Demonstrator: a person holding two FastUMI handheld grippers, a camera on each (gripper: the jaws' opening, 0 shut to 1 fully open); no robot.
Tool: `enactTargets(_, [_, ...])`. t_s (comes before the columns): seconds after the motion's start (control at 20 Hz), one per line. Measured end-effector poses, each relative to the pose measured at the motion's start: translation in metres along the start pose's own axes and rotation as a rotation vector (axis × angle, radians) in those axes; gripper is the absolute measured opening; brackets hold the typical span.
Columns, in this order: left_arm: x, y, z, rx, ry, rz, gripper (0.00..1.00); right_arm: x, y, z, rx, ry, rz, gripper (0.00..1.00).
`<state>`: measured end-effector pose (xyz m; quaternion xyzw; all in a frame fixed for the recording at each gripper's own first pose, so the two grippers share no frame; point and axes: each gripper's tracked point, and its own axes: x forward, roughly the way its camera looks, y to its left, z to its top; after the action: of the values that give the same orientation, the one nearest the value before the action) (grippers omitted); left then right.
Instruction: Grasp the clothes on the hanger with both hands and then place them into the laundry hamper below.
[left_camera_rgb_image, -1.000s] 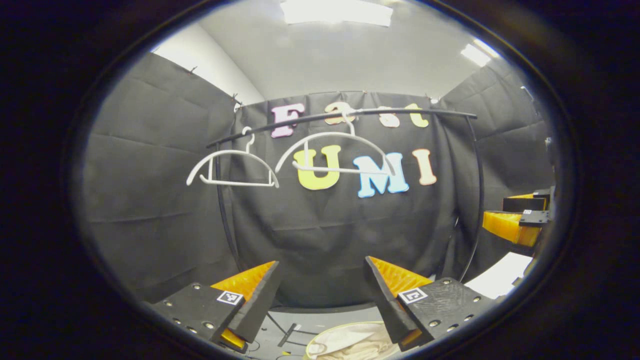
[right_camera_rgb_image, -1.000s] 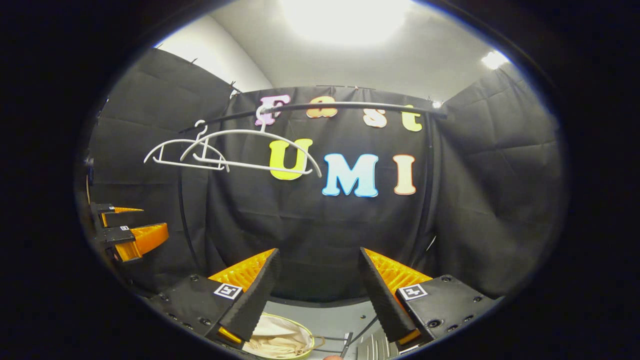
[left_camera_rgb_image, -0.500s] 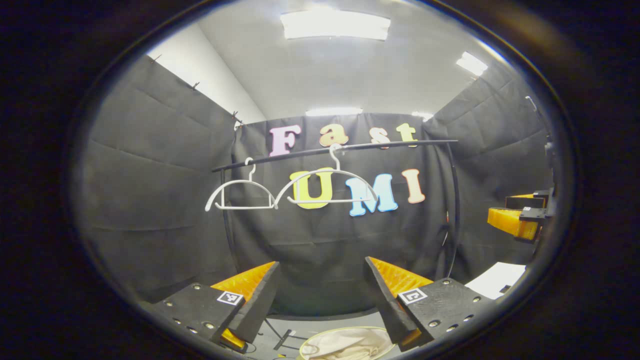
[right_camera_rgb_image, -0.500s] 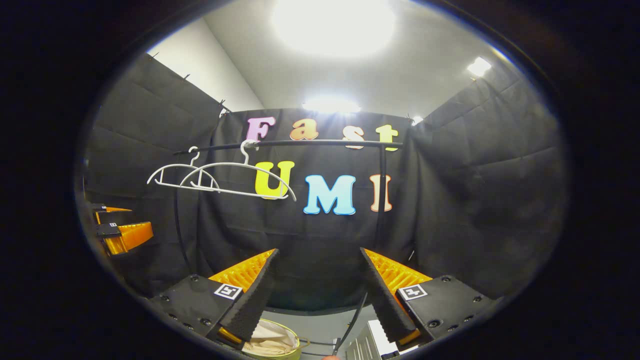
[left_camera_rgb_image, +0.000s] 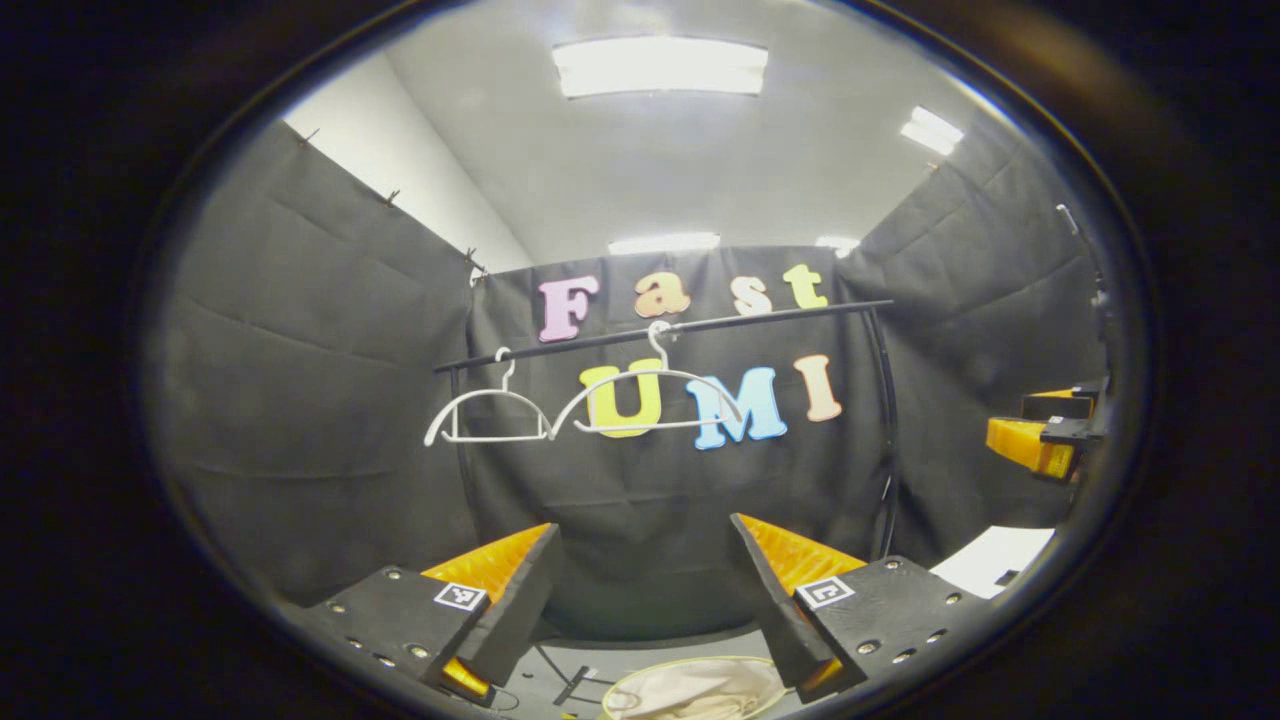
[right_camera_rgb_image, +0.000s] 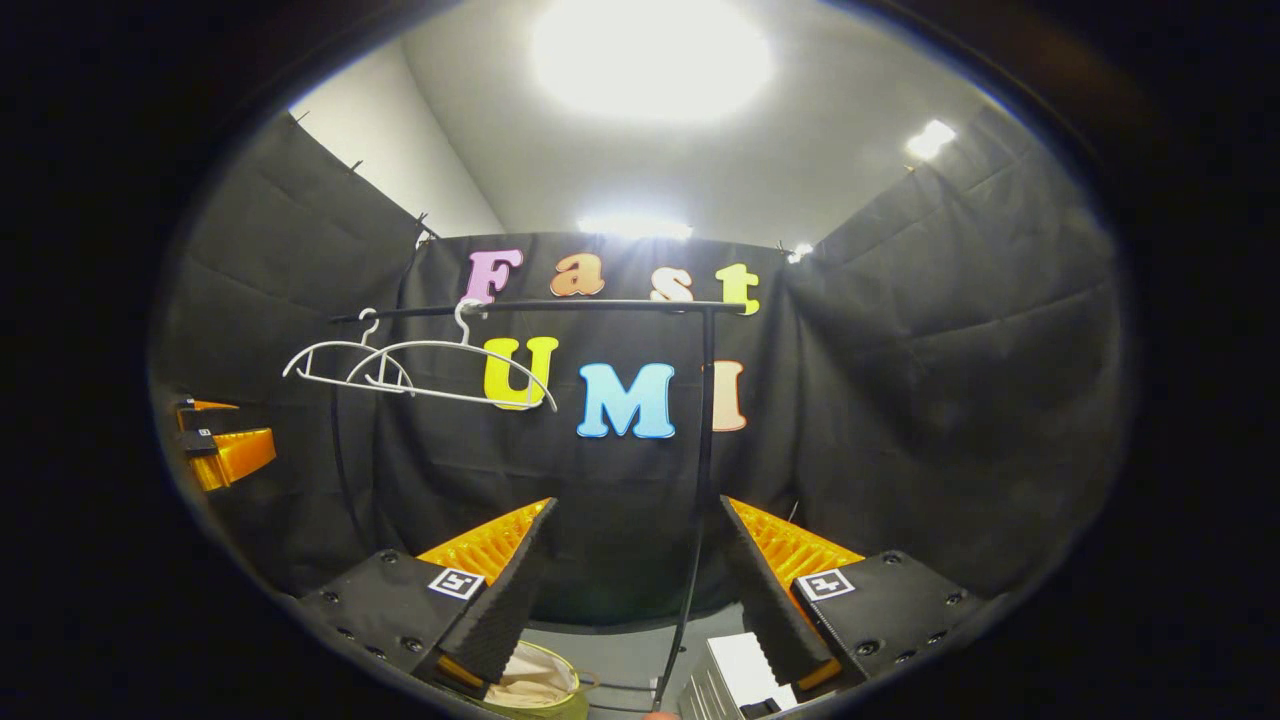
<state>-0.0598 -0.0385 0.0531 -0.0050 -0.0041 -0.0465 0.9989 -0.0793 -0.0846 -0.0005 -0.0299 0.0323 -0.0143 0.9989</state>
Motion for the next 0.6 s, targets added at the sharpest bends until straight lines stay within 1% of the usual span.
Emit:
enactTargets(0.25, [-0.012,-0.003,0.007,-0.014,-0.014,0.001,0.97,-0.01,-0.005,0.002,-0.005,-0.009,-0.01,0.97])
enactTargets(0.35, [-0.009,-0.003,0.006,-0.011,-0.01,0.002,0.96,-0.01,-0.006,0.002,0.0,-0.012,-0.01,0.98])
enactTargets(0.6, [-0.003,-0.005,0.006,-0.008,-0.019,0.002,0.97,-0.004,-0.008,0.006,0.003,-0.024,-0.018,0.97])
